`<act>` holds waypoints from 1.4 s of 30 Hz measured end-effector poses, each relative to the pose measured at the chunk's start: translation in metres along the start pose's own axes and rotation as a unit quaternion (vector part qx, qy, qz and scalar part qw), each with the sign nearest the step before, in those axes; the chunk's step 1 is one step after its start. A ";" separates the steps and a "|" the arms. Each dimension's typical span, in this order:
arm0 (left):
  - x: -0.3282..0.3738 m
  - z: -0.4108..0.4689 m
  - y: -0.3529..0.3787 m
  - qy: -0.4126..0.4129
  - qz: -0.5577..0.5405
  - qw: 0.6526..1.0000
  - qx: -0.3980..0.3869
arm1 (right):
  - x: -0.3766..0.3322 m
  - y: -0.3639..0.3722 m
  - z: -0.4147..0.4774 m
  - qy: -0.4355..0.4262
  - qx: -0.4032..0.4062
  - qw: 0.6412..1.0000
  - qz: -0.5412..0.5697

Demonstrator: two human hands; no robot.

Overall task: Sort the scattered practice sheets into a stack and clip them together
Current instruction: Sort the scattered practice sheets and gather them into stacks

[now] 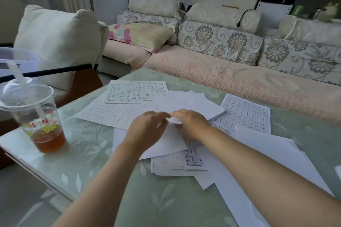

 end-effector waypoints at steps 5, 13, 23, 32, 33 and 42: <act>0.008 0.000 -0.001 0.036 0.091 0.988 -0.117 | 0.009 -0.012 -0.018 -0.044 0.079 0.987 0.134; 0.020 -0.012 0.005 -0.052 0.038 0.989 -0.131 | 0.059 -0.025 -0.074 0.253 0.105 0.935 0.226; 0.081 -0.027 0.023 -0.041 -0.012 0.978 -0.202 | 0.084 -0.006 -0.114 0.438 0.059 0.784 0.435; 0.099 -0.038 0.032 -0.129 -0.233 0.901 -0.343 | 0.095 -0.022 -0.138 0.408 0.077 0.813 0.408; 0.094 -0.035 0.032 -0.152 -0.227 0.907 -0.319 | 0.097 -0.024 -0.144 0.406 0.084 0.814 0.406; 0.095 -0.019 0.062 -0.402 -0.309 0.848 -0.154 | 0.132 -0.047 -0.213 0.379 0.155 0.792 0.452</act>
Point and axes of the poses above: each hand's wrist, its own z-axis towards the middle knuckle, its own y-axis out of the palm, x = y × z, the point moved 5 cm from there along z, towards the middle knuckle, and after that the axes turned 3 degrees about -z, right-handed, at the moved point
